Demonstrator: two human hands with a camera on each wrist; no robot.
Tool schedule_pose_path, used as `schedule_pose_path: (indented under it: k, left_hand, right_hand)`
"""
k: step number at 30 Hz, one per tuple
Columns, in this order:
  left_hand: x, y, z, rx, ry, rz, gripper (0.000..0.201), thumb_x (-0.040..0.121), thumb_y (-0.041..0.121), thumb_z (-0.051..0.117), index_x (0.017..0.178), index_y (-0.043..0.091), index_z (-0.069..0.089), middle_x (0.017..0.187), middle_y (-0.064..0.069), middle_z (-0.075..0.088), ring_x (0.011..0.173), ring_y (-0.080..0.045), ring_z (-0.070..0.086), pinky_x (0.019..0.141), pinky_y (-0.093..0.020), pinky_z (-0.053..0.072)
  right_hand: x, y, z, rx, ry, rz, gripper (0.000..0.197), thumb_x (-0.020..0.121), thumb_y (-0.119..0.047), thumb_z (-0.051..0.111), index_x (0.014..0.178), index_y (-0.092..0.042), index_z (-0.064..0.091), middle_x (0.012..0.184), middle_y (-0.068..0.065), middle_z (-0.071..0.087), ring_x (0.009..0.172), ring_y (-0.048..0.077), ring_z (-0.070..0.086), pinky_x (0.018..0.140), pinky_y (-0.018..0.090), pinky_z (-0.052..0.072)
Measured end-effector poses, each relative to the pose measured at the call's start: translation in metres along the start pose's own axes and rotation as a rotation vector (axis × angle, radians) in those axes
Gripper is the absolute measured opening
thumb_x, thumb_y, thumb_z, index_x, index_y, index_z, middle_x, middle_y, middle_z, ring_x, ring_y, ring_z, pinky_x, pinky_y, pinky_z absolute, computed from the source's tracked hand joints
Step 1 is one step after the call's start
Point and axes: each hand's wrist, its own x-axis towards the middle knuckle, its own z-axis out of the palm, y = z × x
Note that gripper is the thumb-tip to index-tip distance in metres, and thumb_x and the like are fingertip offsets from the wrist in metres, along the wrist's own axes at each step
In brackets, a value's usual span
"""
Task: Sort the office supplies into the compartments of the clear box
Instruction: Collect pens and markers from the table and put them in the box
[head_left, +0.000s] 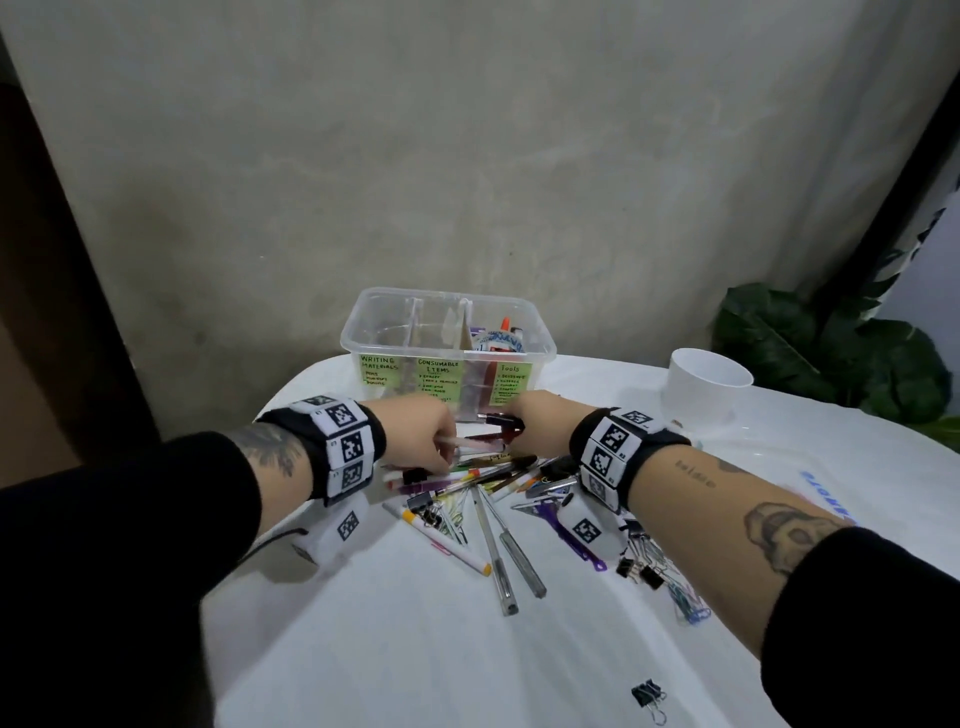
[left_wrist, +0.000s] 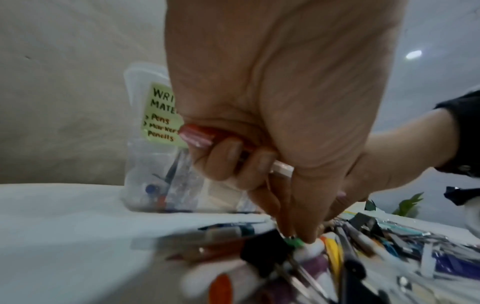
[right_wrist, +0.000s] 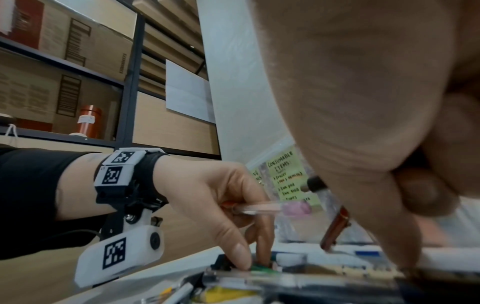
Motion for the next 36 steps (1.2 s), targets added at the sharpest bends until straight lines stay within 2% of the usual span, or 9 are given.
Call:
schedule_pose_path:
  k: [7, 11, 16, 20, 23, 27, 29, 32, 36]
  left_hand:
    - [0.008, 0.014, 0.005, 0.138, 0.049, 0.046, 0.014, 0.078, 0.035, 0.073, 0.080, 0.024, 0.066, 0.071, 0.007, 0.061, 0.065, -0.012, 0.055, 0.054, -0.024, 0.040]
    - [0.010, 0.018, 0.011, 0.189, 0.046, 0.034, 0.013, 0.082, 0.035, 0.064, 0.083, 0.023, 0.069, 0.070, 0.005, 0.063, 0.065, -0.016, 0.060, 0.055, -0.027, 0.048]
    - [0.009, 0.022, 0.013, 0.171, 0.013, 0.054, 0.018, 0.092, 0.037, 0.052, 0.093, 0.020, 0.059, 0.080, 0.002, 0.061, 0.067, -0.015, 0.055, 0.054, -0.023, 0.041]
    - [-0.001, 0.021, -0.007, -0.069, 0.026, 0.109, 0.017, 0.101, 0.038, 0.041, 0.095, 0.022, 0.044, 0.082, 0.001, 0.053, 0.067, -0.015, 0.048, 0.062, -0.030, 0.046]
    - [-0.008, 0.020, -0.023, -0.284, 0.064, 0.077, 0.012, 0.102, 0.029, 0.038, 0.106, 0.018, 0.042, 0.089, -0.006, 0.055, 0.074, -0.018, 0.050, 0.069, -0.037, 0.050]
    - [-0.003, 0.020, -0.031, -1.002, 0.238, -0.071, 0.009, 0.097, 0.010, 0.042, 0.105, 0.012, 0.039, 0.075, -0.003, 0.050, 0.059, -0.016, 0.047, 0.052, -0.030, 0.043]
    - [-0.001, 0.028, -0.034, -1.326, 0.281, -0.107, 0.011, 0.100, 0.018, 0.047, 0.097, 0.008, 0.043, 0.065, 0.000, 0.044, 0.051, -0.014, 0.040, 0.048, -0.029, 0.038]
    - [0.002, 0.044, -0.040, -1.561, 0.340, -0.096, 0.038, 0.092, 0.049, 0.056, 0.090, 0.012, 0.047, 0.049, 0.007, 0.043, 0.043, -0.009, 0.029, 0.042, -0.021, 0.027]
    - [0.002, 0.060, -0.047, -1.565, 0.312, -0.202, 0.041, 0.084, 0.051, 0.068, 0.094, 0.012, 0.059, 0.056, -0.005, 0.049, 0.032, -0.010, 0.041, 0.032, -0.015, 0.033]
  right_hand:
    - [0.005, -0.003, 0.006, -0.015, -0.032, -0.012, 0.021, 0.085, -0.019, 0.070, 0.104, -0.009, 0.067, 0.093, 0.007, 0.067, 0.083, 0.024, 0.060, 0.070, 0.028, 0.045]
    - [0.005, -0.004, 0.007, -0.068, -0.071, -0.012, 0.019, 0.089, -0.019, 0.064, 0.104, -0.009, 0.066, 0.093, 0.008, 0.067, 0.078, 0.023, 0.059, 0.063, 0.028, 0.048]
    - [0.001, 0.000, -0.003, -0.056, -0.054, -0.060, 0.020, 0.095, -0.019, 0.057, 0.111, -0.010, 0.063, 0.106, 0.009, 0.068, 0.087, 0.023, 0.058, 0.078, 0.029, 0.046]
    - [-0.005, 0.009, -0.027, 0.087, -0.032, -0.010, 0.018, 0.099, -0.017, 0.046, 0.104, -0.010, 0.062, 0.095, 0.009, 0.065, 0.083, 0.024, 0.057, 0.074, 0.030, 0.046]
    - [-0.009, 0.022, -0.041, 0.479, -0.018, 0.020, 0.012, 0.100, -0.024, 0.052, 0.092, -0.016, 0.058, 0.074, 0.002, 0.054, 0.063, 0.017, 0.047, 0.058, 0.029, 0.043]
    - [-0.014, 0.022, -0.050, 1.117, 0.019, 0.036, 0.014, 0.100, -0.018, 0.055, 0.105, -0.005, 0.055, 0.077, 0.006, 0.055, 0.058, 0.015, 0.052, 0.051, 0.028, 0.042]
    - [-0.017, 0.013, -0.052, 1.295, -0.028, 0.016, 0.017, 0.101, -0.014, 0.052, 0.112, -0.002, 0.051, 0.077, 0.009, 0.056, 0.056, 0.017, 0.056, 0.049, 0.028, 0.045]
    - [-0.022, -0.008, -0.055, 1.371, -0.108, -0.017, 0.010, 0.103, -0.015, 0.047, 0.105, -0.006, 0.051, 0.069, 0.010, 0.053, 0.053, 0.021, 0.057, 0.045, 0.028, 0.048]
    - [-0.015, -0.032, -0.054, 1.140, -0.002, 0.028, 0.015, 0.101, -0.008, 0.038, 0.100, -0.005, 0.053, 0.066, 0.011, 0.054, 0.042, 0.017, 0.048, 0.039, 0.023, 0.042]
